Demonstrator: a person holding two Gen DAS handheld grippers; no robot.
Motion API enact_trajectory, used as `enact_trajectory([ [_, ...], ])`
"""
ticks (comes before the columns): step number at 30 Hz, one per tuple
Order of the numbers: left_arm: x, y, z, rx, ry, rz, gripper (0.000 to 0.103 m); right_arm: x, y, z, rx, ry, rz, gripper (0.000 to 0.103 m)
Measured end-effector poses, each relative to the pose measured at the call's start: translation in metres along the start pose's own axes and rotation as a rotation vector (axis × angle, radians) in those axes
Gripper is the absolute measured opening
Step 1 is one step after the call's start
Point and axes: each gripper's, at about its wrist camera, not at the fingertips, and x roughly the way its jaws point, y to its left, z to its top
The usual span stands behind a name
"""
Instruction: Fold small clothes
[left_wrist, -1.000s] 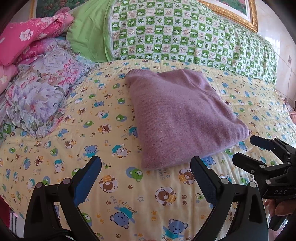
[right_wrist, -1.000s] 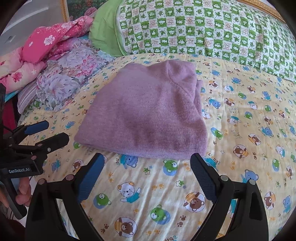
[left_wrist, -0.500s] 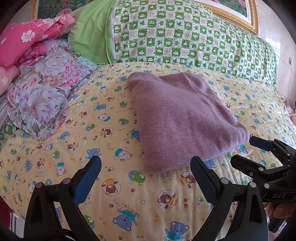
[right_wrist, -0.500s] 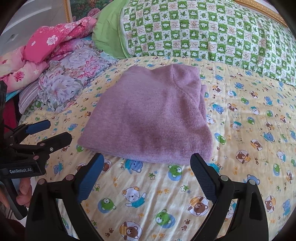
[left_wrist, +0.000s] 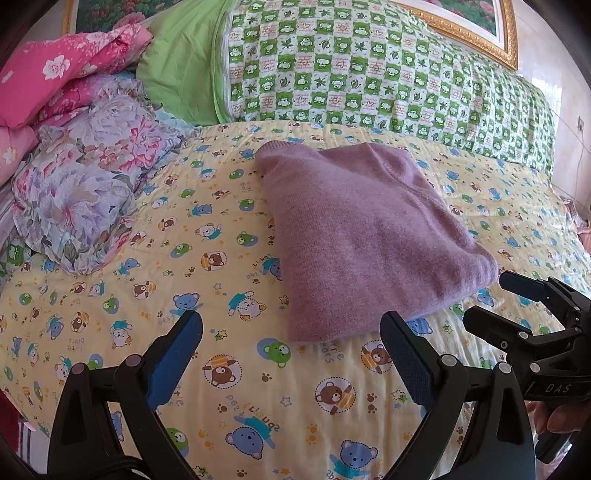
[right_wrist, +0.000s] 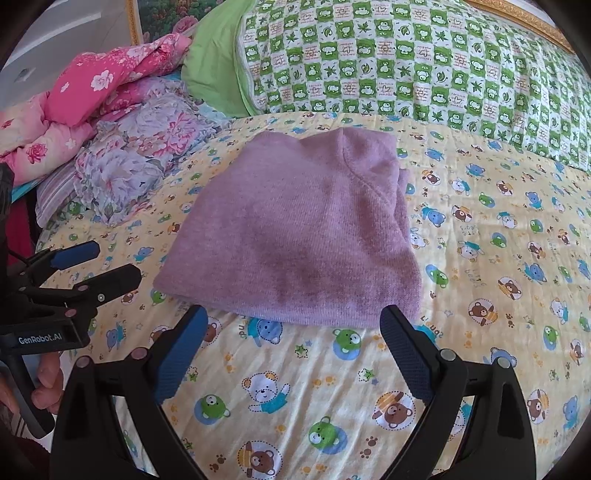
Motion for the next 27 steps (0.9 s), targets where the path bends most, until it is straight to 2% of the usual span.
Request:
enact_trajectory([
  [27,0.0015,-0.0020,0.0012,0.018,0.001,-0.007,0.098,-0.0017,0.0000,0.0037,0.007,-0.005,-0.001,0.094],
])
